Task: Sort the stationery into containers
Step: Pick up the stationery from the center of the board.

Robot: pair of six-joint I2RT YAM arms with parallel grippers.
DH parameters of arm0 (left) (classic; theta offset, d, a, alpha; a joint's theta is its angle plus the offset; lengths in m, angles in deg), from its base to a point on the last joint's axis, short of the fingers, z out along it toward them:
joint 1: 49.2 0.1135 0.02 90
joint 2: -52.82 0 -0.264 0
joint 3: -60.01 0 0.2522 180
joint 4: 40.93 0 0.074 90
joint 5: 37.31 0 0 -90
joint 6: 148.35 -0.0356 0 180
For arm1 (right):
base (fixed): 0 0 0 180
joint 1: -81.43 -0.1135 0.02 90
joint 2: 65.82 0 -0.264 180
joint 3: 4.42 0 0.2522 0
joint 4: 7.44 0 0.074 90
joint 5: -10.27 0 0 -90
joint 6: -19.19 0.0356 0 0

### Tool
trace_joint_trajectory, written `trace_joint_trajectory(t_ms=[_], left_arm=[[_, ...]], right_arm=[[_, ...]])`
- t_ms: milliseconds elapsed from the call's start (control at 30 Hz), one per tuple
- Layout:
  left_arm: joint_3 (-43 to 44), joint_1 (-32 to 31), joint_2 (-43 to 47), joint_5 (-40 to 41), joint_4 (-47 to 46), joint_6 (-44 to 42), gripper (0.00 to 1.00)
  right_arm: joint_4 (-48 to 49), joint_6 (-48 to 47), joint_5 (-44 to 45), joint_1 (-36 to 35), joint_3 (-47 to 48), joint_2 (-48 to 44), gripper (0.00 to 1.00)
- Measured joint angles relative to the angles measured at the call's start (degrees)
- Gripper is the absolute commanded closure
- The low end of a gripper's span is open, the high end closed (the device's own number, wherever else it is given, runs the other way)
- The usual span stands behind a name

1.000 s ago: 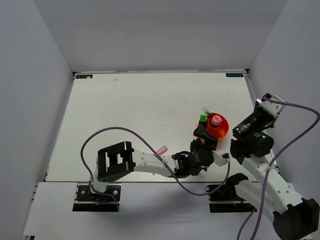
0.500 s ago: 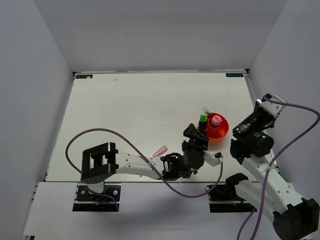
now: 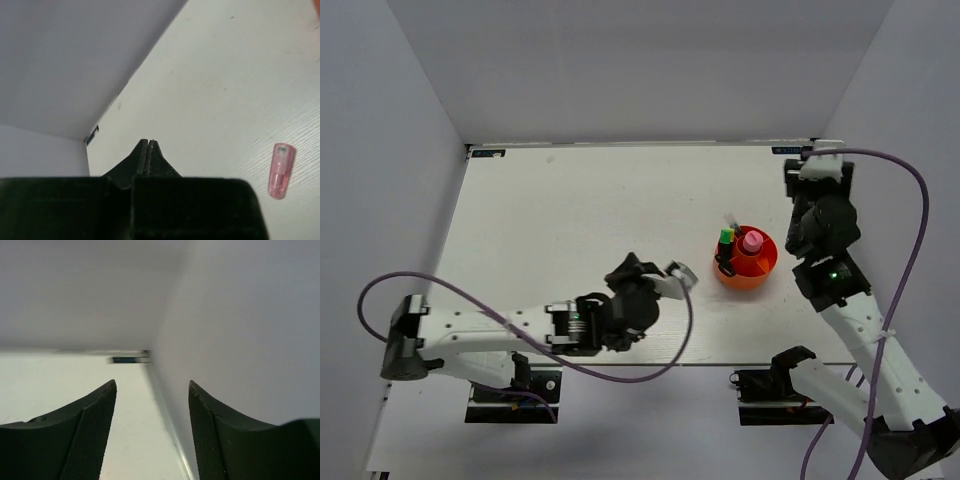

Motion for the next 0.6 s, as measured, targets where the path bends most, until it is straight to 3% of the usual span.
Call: trace_joint_trajectory(t_ms=[67, 100, 133, 167, 200, 233, 367, 467, 533, 600], left_arm=[[0.9, 0.5, 6.1, 1.1, 12.7, 12.5, 0.99], [1.4, 1.0, 8.7, 1.2, 20.4, 21.6, 0.86], [1.8, 1.9, 11.9, 1.1, 24.7, 26.6, 0.63], [2.5, 3.5, 14.7, 0.1, 30.7, 32.3, 0.18], [2.8, 5.9, 17.6, -1.2, 36.2, 38.0, 0.02], [2.9, 9.0, 20.2, -2.6, 40.2, 42.6, 0.0], [2.8, 22.9, 30.2, -10.3, 53.9, 55.2, 0.0], [2.4, 30.5, 32.6, -19.3, 59.9, 57.9, 0.0], [1.1, 35.5, 31.6, -26.4, 61.0, 58.1, 0.34], [-1.5, 40.3, 29.8, -35.2, 60.7, 57.0, 1.0]], right_arm=[[-14.7, 5.1, -14.3, 0.0, 5.4, 0.9, 0.35], [-20.7, 6.6, -21.8, 0.0, 7.2, 1.2, 0.35], [-25.7, 7.7, -29.0, 0.0, 8.4, 1.7, 0.38], [-30.4, 7.7, -36.4, 0.0, 9.7, 2.9, 0.47], [-35.2, 7.1, -44.1, 0.0, 11.1, 4.2, 0.54], [-39.2, 6.3, -51.5, -0.1, 12.5, 5.8, 0.61], [-55.8, -0.7, -78.5, -1.8, 20.5, 17.3, 0.79], [-67.7, -8.9, -90.4, -4.8, 27.9, 27.6, 0.77], [-72.7, -13.3, -93.4, -7.4, 31.6, 33.0, 0.66], [-77.5, -17.8, -93.7, -11.4, 34.4, 37.9, 0.52]])
